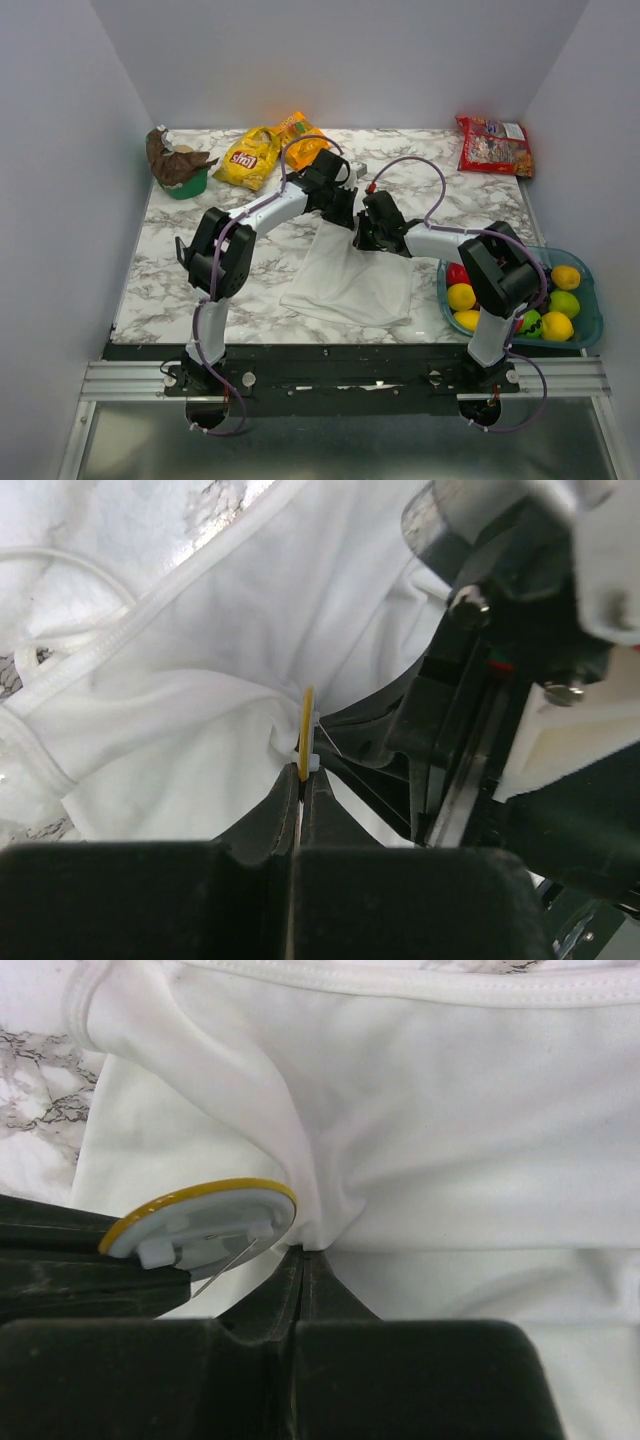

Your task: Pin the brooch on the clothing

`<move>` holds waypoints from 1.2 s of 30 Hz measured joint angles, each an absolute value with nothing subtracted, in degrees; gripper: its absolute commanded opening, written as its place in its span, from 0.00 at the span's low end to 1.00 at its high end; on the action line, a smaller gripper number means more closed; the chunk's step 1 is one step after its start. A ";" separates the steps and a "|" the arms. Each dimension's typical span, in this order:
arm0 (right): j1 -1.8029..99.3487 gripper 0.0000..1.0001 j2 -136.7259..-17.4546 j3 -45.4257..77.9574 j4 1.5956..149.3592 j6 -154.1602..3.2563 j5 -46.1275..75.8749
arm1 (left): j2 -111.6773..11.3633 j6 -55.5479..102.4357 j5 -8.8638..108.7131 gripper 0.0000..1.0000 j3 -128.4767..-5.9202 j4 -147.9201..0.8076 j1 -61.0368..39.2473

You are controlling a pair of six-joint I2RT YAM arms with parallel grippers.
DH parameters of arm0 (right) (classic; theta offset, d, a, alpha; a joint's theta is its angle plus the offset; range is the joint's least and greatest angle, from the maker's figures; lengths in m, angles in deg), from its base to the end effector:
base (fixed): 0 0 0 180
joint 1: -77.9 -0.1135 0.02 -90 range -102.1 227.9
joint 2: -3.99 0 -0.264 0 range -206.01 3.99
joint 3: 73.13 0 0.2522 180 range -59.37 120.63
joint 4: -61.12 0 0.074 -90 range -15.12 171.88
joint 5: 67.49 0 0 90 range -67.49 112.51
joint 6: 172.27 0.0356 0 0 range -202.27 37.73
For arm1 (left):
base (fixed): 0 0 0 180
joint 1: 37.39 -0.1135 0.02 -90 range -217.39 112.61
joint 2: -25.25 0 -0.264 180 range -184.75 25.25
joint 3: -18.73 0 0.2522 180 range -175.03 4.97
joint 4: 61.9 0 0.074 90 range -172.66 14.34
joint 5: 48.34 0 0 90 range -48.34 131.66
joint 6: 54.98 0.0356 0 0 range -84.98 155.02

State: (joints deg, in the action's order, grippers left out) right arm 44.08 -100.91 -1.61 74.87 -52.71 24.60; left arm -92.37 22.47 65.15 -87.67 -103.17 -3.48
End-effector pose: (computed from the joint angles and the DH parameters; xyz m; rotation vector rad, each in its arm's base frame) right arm 0.3106 0.2065 0.1496 -0.0734 2.4453 0.4666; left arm 0.3695 -0.2655 0.2137 0.6554 2.4950 -0.8363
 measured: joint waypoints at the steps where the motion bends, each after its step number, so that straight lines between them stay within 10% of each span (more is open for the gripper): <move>1: 44.08 0.05 -100.93 -1.61 74.85 -52.71 24.60 | -92.13 22.34 65.35 0.00 -87.67 -102.80 -3.55; 15: 44.08 0.63 -94.35 -4.06 75.88 -52.33 25.96 | -91.98 23.12 56.47 0.00 -88.35 -106.12 -3.24; 36: 44.08 0.73 -44.74 -26.66 82.24 -50.30 33.67 | -102.78 31.69 24.25 0.00 -103.47 -120.85 9.46</move>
State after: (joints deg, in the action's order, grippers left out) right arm 44.08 -44.74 -26.66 82.24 -50.30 33.67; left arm -102.78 31.69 24.25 -103.47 -120.85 9.46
